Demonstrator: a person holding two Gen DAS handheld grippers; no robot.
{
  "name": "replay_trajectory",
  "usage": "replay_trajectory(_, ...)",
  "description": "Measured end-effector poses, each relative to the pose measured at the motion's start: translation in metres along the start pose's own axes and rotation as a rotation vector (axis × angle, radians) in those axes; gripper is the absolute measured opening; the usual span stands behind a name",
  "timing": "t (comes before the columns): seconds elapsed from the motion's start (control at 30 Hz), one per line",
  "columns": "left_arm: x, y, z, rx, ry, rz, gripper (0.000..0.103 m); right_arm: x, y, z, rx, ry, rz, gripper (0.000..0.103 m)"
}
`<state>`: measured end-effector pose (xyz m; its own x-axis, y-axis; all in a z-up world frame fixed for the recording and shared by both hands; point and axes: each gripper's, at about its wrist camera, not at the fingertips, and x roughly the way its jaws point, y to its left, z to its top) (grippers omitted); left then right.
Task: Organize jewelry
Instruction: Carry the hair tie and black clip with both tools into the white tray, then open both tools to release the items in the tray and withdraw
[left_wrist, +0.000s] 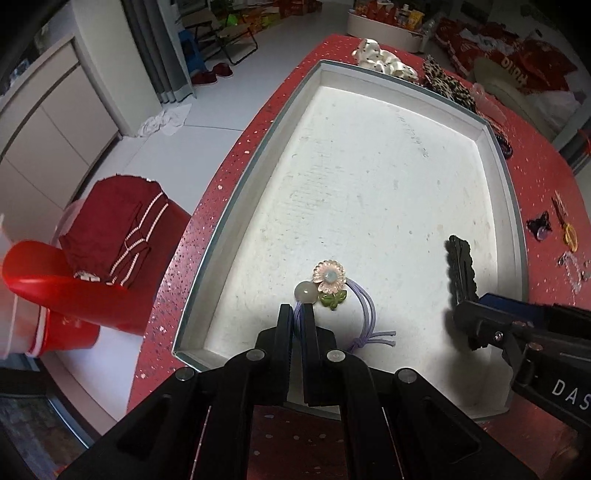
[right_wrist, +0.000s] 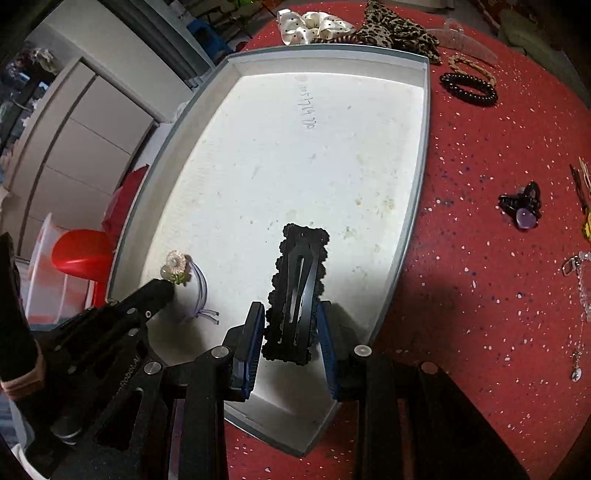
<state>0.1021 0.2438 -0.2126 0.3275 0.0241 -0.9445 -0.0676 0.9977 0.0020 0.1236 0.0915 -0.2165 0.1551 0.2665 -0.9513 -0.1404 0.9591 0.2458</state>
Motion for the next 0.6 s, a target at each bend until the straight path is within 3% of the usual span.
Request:
replay_trajectory(0.27,0.001,0.003,0.004,-0.021,0.03,-0.008,0.005,0.003,0.01,0.007,0.014,0.017,0.033,0.043)
replay_trajectory(0.43,-0.006,0.002,0.002,0.004,0.016,-0.018,0.007,-0.014,0.011,0.008,0.021,-0.021,0.067,0.048)
replay_trajectory(0.47,-0.007,0.001,0.002,0.006,0.014,-0.022,0.016,-0.018,0.01,0.008,0.024,-0.032,0.072,0.049)
replay_trajectory(0.5,-0.009,0.001,0.003,0.004,0.012,-0.024,0.062,-0.025,0.009,0.01,0.028,-0.051,0.077,0.05)
replay_trajectory(0.53,-0.012,0.002,0.003,-0.006,0.001,-0.019,0.1,-0.032,0.006,0.008,0.03,-0.063,0.078,0.051)
replay_trajectory(0.6,-0.026,0.003,0.003,-0.025,-0.069,-0.011,0.102,-0.042,0.003,0.008,0.04,-0.08,0.079,0.052)
